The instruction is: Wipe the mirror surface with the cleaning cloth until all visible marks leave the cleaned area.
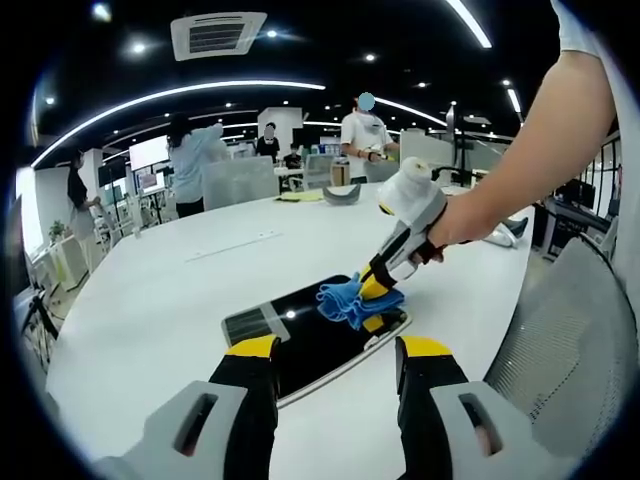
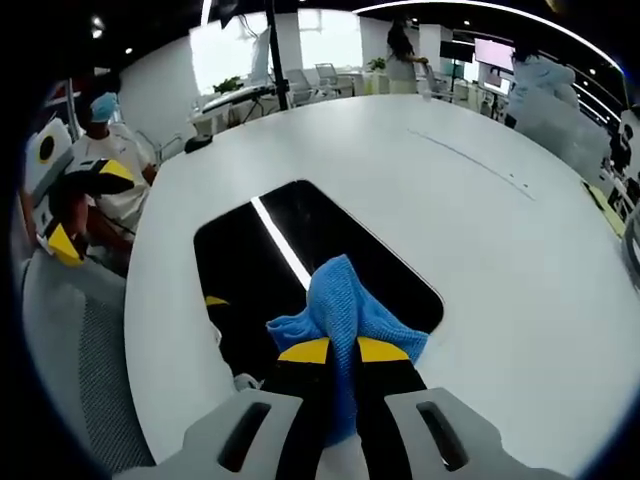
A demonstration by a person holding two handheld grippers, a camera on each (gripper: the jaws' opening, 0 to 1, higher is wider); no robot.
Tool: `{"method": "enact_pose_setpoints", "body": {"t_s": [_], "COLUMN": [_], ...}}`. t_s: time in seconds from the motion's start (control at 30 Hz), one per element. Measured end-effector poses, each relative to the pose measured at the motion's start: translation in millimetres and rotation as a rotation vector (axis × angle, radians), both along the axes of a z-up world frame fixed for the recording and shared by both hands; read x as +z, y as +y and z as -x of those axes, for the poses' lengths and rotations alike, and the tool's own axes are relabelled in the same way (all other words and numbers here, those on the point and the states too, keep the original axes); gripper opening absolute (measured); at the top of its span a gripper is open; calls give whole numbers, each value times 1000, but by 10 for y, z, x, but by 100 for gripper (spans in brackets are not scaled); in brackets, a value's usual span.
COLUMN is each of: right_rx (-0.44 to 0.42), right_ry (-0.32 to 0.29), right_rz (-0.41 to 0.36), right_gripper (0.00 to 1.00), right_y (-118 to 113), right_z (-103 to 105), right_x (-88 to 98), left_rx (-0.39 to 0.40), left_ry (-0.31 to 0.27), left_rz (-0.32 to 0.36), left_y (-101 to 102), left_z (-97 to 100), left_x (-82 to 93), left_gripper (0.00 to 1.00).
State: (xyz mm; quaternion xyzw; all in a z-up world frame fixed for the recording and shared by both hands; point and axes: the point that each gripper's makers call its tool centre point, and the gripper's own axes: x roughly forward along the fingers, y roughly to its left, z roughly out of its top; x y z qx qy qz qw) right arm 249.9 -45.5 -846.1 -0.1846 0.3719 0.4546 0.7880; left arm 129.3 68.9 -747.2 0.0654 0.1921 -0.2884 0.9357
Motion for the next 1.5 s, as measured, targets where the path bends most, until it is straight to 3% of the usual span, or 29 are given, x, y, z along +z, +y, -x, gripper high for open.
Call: {"method": "enact_pose_setpoints", "body": {"t_s": [1.5], "right_rx": [42], "right_ry": [9], "right_rz": [-4], "right_gripper": [3], "right_y": [232], "right_z": [12], "right_x": [2], "left_rx": [6], "left_ry": [-5], "left_rz": [-2], "left_y": [15], "left_z": [-6], "left_x": [12], "left_gripper": [45]}}
